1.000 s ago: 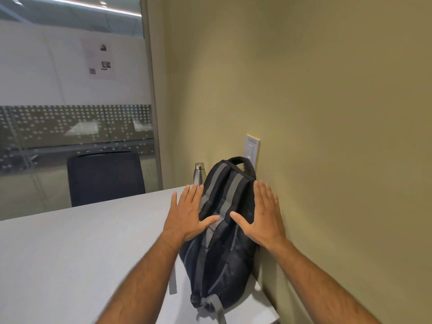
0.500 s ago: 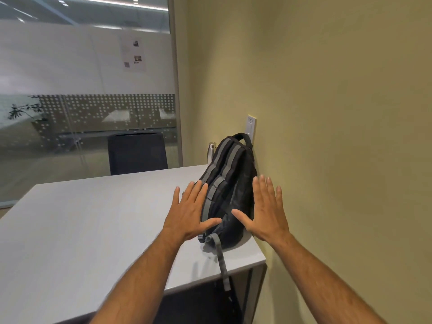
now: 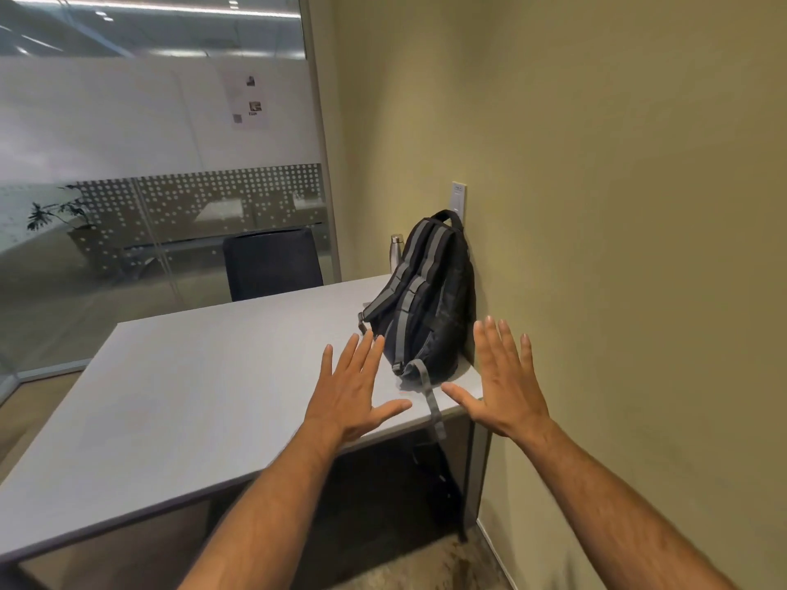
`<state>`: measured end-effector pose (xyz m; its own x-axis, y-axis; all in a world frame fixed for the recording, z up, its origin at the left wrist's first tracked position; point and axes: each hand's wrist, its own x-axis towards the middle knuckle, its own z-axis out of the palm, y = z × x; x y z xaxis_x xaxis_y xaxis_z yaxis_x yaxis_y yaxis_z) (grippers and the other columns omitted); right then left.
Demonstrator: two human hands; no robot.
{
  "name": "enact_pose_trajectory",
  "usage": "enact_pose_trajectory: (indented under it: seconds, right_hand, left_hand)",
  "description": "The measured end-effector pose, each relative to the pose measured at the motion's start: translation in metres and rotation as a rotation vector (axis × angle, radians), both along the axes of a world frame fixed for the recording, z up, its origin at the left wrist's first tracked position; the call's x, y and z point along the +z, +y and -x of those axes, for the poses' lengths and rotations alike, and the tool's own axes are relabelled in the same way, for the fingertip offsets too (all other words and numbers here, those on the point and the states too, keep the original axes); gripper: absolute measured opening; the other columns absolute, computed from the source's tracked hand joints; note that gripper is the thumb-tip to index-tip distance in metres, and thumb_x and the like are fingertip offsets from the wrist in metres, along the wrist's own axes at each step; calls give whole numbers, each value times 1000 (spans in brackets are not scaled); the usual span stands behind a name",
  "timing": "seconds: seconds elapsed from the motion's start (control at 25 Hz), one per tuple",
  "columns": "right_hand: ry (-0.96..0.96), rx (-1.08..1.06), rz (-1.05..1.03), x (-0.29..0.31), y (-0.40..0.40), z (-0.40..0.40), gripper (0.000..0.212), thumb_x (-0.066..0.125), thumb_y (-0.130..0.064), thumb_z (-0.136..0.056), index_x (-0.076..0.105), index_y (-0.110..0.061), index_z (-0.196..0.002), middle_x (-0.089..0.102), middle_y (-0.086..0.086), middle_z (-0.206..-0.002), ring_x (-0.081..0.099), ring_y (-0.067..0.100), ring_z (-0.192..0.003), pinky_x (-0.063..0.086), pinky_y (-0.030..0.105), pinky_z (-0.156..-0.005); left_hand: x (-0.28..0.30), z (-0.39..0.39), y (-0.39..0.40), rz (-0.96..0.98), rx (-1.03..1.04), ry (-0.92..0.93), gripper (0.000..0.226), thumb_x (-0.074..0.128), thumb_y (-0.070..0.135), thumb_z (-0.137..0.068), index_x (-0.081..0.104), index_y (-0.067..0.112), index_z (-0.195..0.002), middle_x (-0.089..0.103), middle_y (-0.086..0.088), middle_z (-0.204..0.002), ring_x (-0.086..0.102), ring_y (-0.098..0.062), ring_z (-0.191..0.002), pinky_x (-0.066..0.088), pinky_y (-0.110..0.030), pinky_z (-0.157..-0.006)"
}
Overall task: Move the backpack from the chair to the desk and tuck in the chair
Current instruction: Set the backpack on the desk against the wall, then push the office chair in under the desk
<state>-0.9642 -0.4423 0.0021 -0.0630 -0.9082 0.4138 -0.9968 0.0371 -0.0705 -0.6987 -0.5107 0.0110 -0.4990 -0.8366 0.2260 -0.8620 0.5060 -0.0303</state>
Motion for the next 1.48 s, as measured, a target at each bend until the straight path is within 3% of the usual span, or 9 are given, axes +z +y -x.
enact_pose_trajectory:
  seconds: [0.24, 0.44, 0.72, 0.84, 1.08, 1.28, 1.48]
  right_hand:
    - [-20, 30, -10, 0, 81, -48, 117, 4, -95, -77, -8, -17, -163, -16, 8, -171, -18, 26, -157, -9, 57, -127]
    - [-37, 85, -16, 0, 135, -81, 115, -1, -97, -74, -16, -21, -159, -20, 6, -168, -19, 24, -157, -11, 56, -127]
    - [-63, 166, -68, -26, 198, -146, 114, 9, -94, -81, -11, -18, -163, -14, 8, -172, -17, 25, -158, -10, 55, -126]
    - [-47, 211, -76, -37, 221, -181, 110, 9, -93, -83, -19, -20, -160, -18, 7, -171, -18, 25, -158, -7, 57, -128]
    - [-59, 275, -99, -39, 257, -271, 112, 10, -92, -84, -10, -15, -163, -16, 8, -171, -17, 25, -158, -9, 55, -127]
    - [-61, 286, -122, -44, 281, -359, 111, 5, -92, -82, -19, -15, -159, -21, 9, -170, -21, 24, -157, -11, 56, -127]
    - [-99, 198, -156, -45, 308, -465, 111, 4, -91, -80, -21, -17, -158, -25, 6, -168, -22, 25, -156, -14, 54, -126]
  left_hand:
    - [-9, -57, 82, -33, 31, 4, 116, 5, 98, -68, -15, 29, -159, -24, 2, -167, -22, -24, -154, -17, -57, -123]
    - [-6, -96, 147, -20, 75, -7, 116, 4, 98, -68, -16, 29, -159, -24, 1, -167, -22, -24, -155, -18, -58, -122]
    - [-15, -169, 245, -48, 140, -54, 118, -2, 101, -67, -18, 28, -159, -26, 2, -166, -21, -23, -155, -14, -59, -124]
    - [-18, -208, 280, -54, 189, -60, 120, -3, 100, -68, -17, 25, -160, -23, 0, -168, -20, -23, -155, -7, -60, -125]
    - [-13, -298, 330, -54, 247, -69, 119, 0, 99, -69, -16, 24, -160, -21, -1, -169, -19, -23, -155, -8, -60, -125]
    - [-15, -385, 347, -47, 250, -55, 122, -5, 101, -65, -17, 24, -160, -21, -2, -169, -18, -23, -156, -6, -59, -126]
    - [-19, -479, 365, -53, 177, -25, 119, 5, 100, -70, -12, 24, -161, -16, 0, -170, -15, -21, -156, -11, -56, -124]
